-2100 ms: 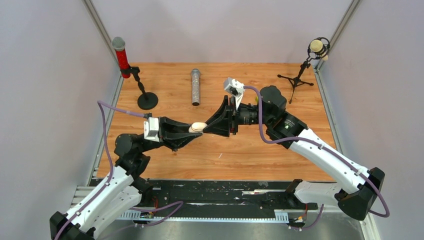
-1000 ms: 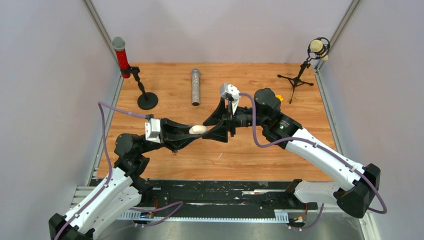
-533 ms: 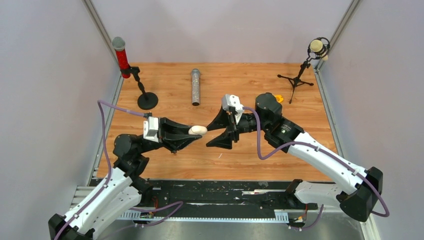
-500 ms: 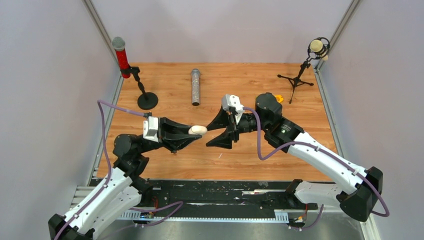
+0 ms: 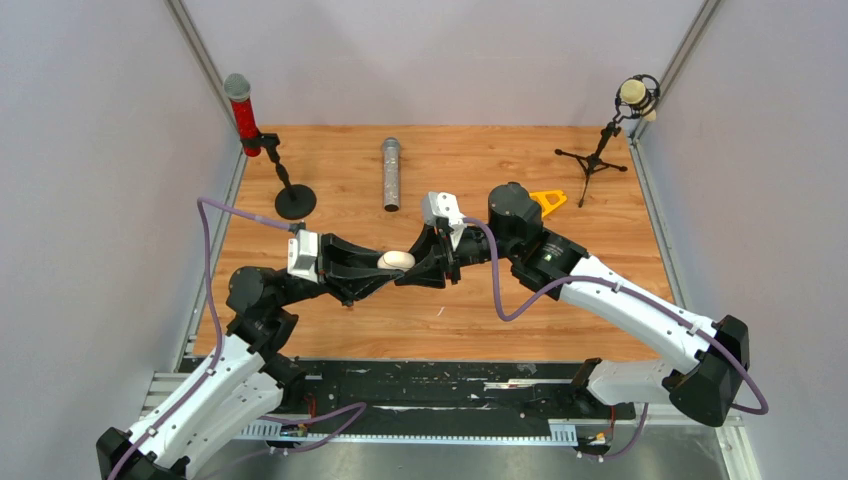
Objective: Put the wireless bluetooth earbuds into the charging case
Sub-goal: Open the charging case.
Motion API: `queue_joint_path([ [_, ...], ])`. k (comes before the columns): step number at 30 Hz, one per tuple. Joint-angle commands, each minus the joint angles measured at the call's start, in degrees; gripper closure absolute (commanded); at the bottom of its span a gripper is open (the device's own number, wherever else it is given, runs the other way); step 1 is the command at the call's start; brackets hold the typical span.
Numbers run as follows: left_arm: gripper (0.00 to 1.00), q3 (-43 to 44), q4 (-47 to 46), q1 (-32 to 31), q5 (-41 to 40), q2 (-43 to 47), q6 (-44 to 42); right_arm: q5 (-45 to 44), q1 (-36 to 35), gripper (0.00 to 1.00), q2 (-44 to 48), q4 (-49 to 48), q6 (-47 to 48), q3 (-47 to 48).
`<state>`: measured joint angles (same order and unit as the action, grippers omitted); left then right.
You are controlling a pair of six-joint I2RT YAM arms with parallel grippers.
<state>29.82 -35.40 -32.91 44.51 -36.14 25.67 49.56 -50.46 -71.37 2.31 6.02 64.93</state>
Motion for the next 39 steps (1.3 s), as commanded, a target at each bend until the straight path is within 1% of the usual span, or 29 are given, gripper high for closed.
queue_joint_path([
  [1,1.0,2.3,-0.9,-0.1,0.5,0.4,0.2,0.8,-0.3,0.83,0.9,-1.8,1.0,2.2],
  [3,1.0,2.4,-0.2,-0.1,0.8,0.1,-0.5,1.3,-0.3,0.84,0.5,-4.4,0.3,2.4],
  [4,1.0,2.5,0.6,-0.1,0.9,0.0,-1.0,1.4,-0.3,0.81,0.3,-5.2,-0.3,2.5],
  [5,1.0,2.5,1.0,-0.1,0.9,-0.2,-1.3,1.4,-0.3,0.73,-0.1,-5.6,-0.6,2.8],
  [6,1.0,2.4,1.7,-0.1,1.0,-0.3,-1.7,1.3,-0.3,0.69,-0.5,-5.6,-0.7,3.1],
  [7,1.0,2.4,1.9,-0.1,1.0,-0.4,-2.2,1.0,-0.3,0.69,-0.8,-5.6,-0.8,3.4],
  [10,1.0,2.2,3.2,-0.1,1.0,-0.7,-3.9,0.0,-0.3,0.84,-1.4,-6.4,-0.9,3.5],
  [12,1.0,2.2,4.1,-0.1,1.0,-0.9,-5.0,0.5,-0.3,0.88,-1.4,-7.6,-1.0,3.0],
  [14,0.93,2.2,5.0,-0.1,0.3,-1.0,-6.2,0.5,-0.2,0.91,-1.2,-8.8,-1.0,2.0],
  [18,0.8,2.6,6.8,-0.1,-0.7,-0.9,-8.2,-1.8,-0.1,1.0,0.1,-11.6,-2.7,-1.3],
  [19,0.78,2.7,7.5,-0.1,-1.0,-1.0,-8.5,-2.1,-0.1,1.0,0.5,-12.6,-3.4,-2.3],
  [22,0.74,3.1,8.4,-0.1,-0.9,-0.9,-9.0,-2.7,-0.1,1.0,1.8,-14.5,-4.7,-4.5],
  [25,0.69,3.2,9.1,-0.1,-0.9,-0.6,-10.2,-3.8,-0.1,1.0,2.6,-14.6,-4.8,-5.5],
  [28,0.61,3.1,9.2,-0.1,-1.2,-0.6,-11.1,-4.0,0.0,1.0,2.8,-14.6,-4.6,-5.7],
  [31,0.58,3.1,8.8,-0.1,-1.1,-0.6,-10.8,-4.0,0.3,1.0,3.1,-14.5,-4.6,-6.1],
  [34,0.52,3.1,8.7,-0.1,-0.8,-0.3,-10.6,-4.2,0.7,1.0,3.8,-14.5,-4.7,-7.1],
  [39,0.51,3.1,8.9,-0.1,-0.7,0.0,-10.4,-4.0,1.4,1.0,4.7,-14.3,-4.7,-7.8],
])
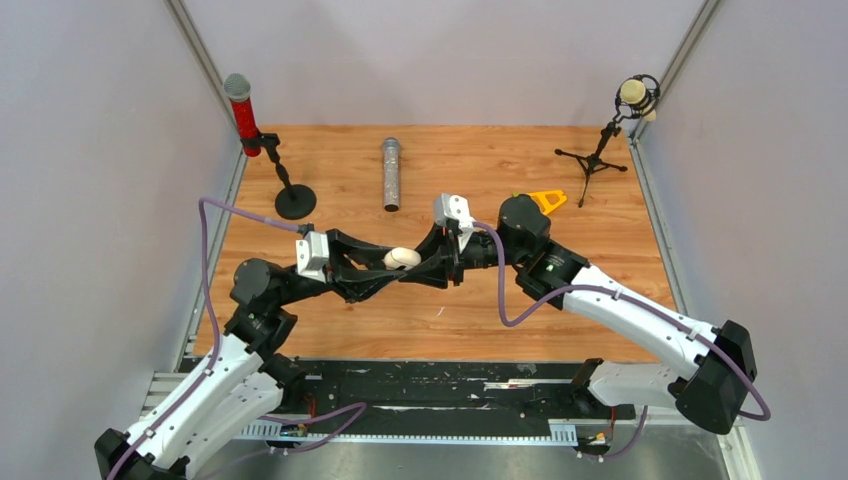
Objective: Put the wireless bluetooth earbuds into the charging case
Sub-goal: Open the charging case.
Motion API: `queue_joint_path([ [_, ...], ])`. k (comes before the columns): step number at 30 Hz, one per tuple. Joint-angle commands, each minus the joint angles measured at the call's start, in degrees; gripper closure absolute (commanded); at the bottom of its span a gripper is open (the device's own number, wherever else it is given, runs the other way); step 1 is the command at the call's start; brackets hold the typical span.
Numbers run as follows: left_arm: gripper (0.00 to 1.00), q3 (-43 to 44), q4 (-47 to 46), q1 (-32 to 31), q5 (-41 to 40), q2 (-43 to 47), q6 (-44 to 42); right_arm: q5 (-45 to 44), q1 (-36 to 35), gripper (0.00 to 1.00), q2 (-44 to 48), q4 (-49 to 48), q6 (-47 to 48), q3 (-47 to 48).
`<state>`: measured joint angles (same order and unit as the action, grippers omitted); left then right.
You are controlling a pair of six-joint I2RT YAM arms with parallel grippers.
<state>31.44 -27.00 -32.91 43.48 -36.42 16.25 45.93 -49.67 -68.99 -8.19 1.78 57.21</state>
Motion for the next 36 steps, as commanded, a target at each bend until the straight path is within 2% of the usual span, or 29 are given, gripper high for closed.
queue_joint_path([
  [1,0.51,1.5,0.3,-0.1,0.3,0.4,-0.7,-0.2,0.7,1.0,2.4,-3.8,-0.5,-0.1],
  [3,0.51,1.6,0.2,-0.1,0.0,0.5,-0.3,-0.2,0.8,1.0,2.5,-3.5,-0.4,-0.1],
  [10,0.4,2.3,0.2,-0.1,-0.2,0.8,0.1,0.1,0.9,1.0,2.5,-0.2,0.9,0.7],
  [17,0.36,4.1,3.6,-0.1,0.2,0.9,-0.7,1.3,0.9,1.0,2.5,4.5,3.3,2.4],
  [19,0.37,4.9,5.4,-0.1,0.3,0.8,-1.5,1.5,0.9,1.0,2.3,5.9,3.9,3.0],
  [27,0.54,7.4,11.7,0.0,3.7,-0.2,-2.1,1.5,0.8,1.0,2.8,7.9,5.2,3.8],
  [36,0.56,8.9,15.2,0.0,5.3,-1.5,-3.6,2.1,0.9,1.0,2.8,7.9,5.7,4.6],
])
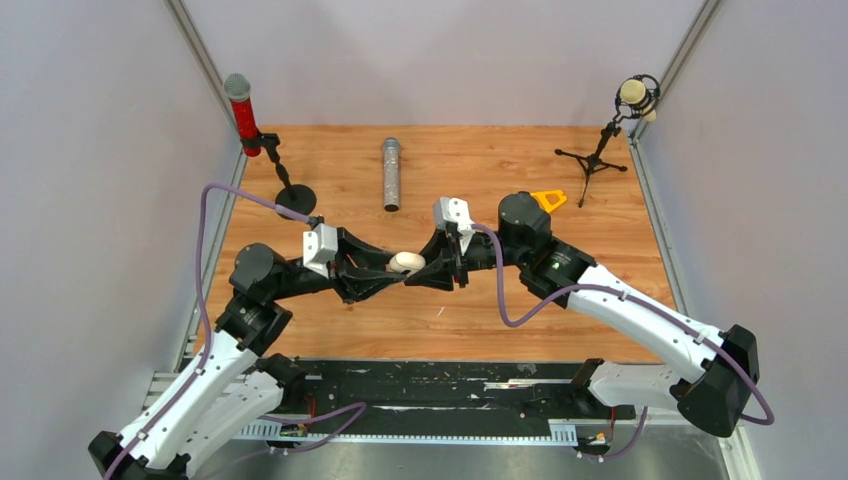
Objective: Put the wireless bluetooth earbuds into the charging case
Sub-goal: Open the charging case.
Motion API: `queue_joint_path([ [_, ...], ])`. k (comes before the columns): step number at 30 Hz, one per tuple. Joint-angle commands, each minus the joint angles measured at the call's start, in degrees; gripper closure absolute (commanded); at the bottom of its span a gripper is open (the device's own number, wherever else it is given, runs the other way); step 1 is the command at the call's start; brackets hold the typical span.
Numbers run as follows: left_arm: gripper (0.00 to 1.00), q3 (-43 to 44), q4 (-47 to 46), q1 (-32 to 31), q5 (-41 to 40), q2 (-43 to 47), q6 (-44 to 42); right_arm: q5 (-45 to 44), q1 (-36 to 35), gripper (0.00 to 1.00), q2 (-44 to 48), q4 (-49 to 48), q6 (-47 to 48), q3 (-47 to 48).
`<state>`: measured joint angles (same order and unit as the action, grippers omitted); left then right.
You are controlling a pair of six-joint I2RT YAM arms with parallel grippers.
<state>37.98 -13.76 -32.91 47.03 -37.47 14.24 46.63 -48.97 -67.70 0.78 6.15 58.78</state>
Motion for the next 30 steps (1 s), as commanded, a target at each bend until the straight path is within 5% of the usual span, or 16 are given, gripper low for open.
queue_joint_path([
  [1,0.58,2.5,2.1,0.0,1.8,-0.6,-1.7,1.5,0.2,1.0,1.5,-1.0,1.3,3.1],
  [7,0.64,3.3,1.9,0.0,1.7,-1.1,-2.0,1.7,0.1,1.0,1.1,-0.2,1.5,3.1],
  [16,0.54,4.1,1.6,0.0,2.4,-1.3,-1.9,1.6,0.2,1.0,0.9,1.4,1.9,3.4],
  [30,0.66,4.0,0.5,0.0,4.3,-2.3,-0.1,2.3,0.2,1.0,0.5,1.0,1.8,4.3],
])
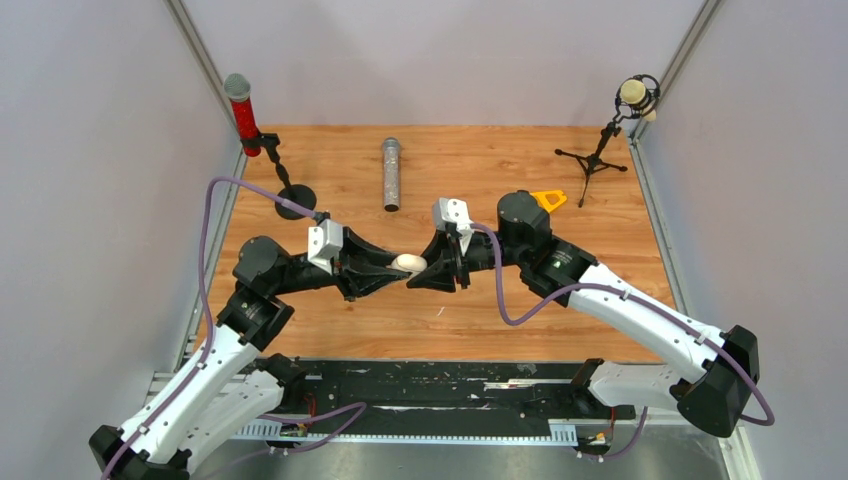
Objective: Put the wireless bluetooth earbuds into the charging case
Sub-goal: Open the charging case.
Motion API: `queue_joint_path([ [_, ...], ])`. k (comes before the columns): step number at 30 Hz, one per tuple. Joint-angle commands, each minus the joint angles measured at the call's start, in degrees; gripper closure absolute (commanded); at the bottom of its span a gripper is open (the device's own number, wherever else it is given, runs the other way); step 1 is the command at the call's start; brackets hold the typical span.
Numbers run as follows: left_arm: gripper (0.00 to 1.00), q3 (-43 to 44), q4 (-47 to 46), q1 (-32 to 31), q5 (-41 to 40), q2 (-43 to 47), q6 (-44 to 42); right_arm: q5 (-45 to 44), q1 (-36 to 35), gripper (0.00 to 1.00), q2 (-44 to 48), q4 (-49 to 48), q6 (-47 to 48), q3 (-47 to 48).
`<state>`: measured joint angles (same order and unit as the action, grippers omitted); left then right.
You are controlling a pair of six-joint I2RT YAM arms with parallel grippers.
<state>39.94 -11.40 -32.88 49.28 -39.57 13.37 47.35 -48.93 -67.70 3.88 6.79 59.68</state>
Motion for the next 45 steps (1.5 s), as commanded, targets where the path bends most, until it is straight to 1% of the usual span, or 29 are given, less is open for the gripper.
queue_joint_path([
  [1,0.68,2.0,-2.0,-0.1,2.0,-0.2,0.9,1.7,0.1,1.0,0.3,-2.2,1.2,3.4],
  [2,0.73,2.0,-2.3,0.0,1.9,-0.2,1.0,1.7,0.1,1.0,0.3,-2.1,1.2,3.4],
  [3,0.82,2.1,-2.3,0.0,1.9,-0.2,1.0,1.6,0.1,1.0,0.3,-2.1,1.2,3.4],
  [4,0.87,2.1,-2.4,-0.1,1.9,-0.2,1.0,1.6,0.1,1.0,0.3,-2.1,1.1,3.3],
  [5,0.97,2.1,-2.4,-0.1,2.0,-0.2,0.9,1.6,0.1,1.0,0.3,-2.2,1.1,3.2],
  [7,1.0,2.0,-2.3,-0.1,2.2,-0.1,0.6,1.6,0.1,1.0,0.5,-2.2,0.8,3.0],
  [8,1.0,1.9,-2.4,0.0,2.5,0.1,0.5,1.4,0.1,0.95,0.6,-2.1,0.6,3.0],
  [9,1.0,1.8,-2.5,0.0,2.5,0.2,0.3,1.0,0.1,0.86,0.8,-1.9,0.4,3.0],
  [10,1.0,1.7,-2.6,0.0,2.4,0.4,0.2,0.3,0.1,0.72,0.9,-1.6,0.3,3.0],
  [11,1.0,1.6,-2.6,0.0,2.3,0.5,0.1,-0.5,0.1,0.61,1.3,-1.2,0.2,3.0],
  [12,1.0,1.6,-2.5,0.0,2.0,0.8,0.2,-1.4,0.1,0.52,1.6,-0.9,0.2,2.9],
  [13,1.0,1.6,-2.5,0.1,1.9,0.9,0.5,-2.2,0.1,0.45,2.2,-0.7,0.2,2.7],
  [14,1.0,1.5,-2.5,0.1,1.8,1.1,0.6,-2.8,0.1,0.41,2.8,-0.7,0.3,2.6],
  [17,1.0,1.0,-2.5,0.2,1.8,1.5,0.3,-4.2,0.1,0.35,4.7,-0.2,0.6,2.2],
  [20,1.0,0.3,-2.9,0.2,2.1,1.6,-0.7,-5.3,0.1,0.31,5.6,-0.2,0.0,2.7],
  [22,1.0,0.0,-3.2,0.2,2.3,1.7,-1.7,-5.3,0.1,0.31,5.1,-0.2,-0.7,3.6],
  [28,1.0,0.0,-3.4,0.2,4.6,1.6,-3.4,-5.4,0.1,0.31,2.4,-0.3,-1.8,5.6],
  [31,1.0,0.1,-2.8,0.2,5.9,1.9,-4.5,-7.7,0.1,0.33,1.9,-0.4,-2.4,6.4],
  [38,1.0,-0.1,-1.0,0.2,7.2,2.4,-6.8,-9.7,1.2,0.34,3.1,-0.5,-3.7,6.7],
  [45,1.0,-0.2,-0.8,0.3,7.6,2.4,-7.1,-9.0,2.2,0.34,4.3,-1.0,-4.7,6.4],
])
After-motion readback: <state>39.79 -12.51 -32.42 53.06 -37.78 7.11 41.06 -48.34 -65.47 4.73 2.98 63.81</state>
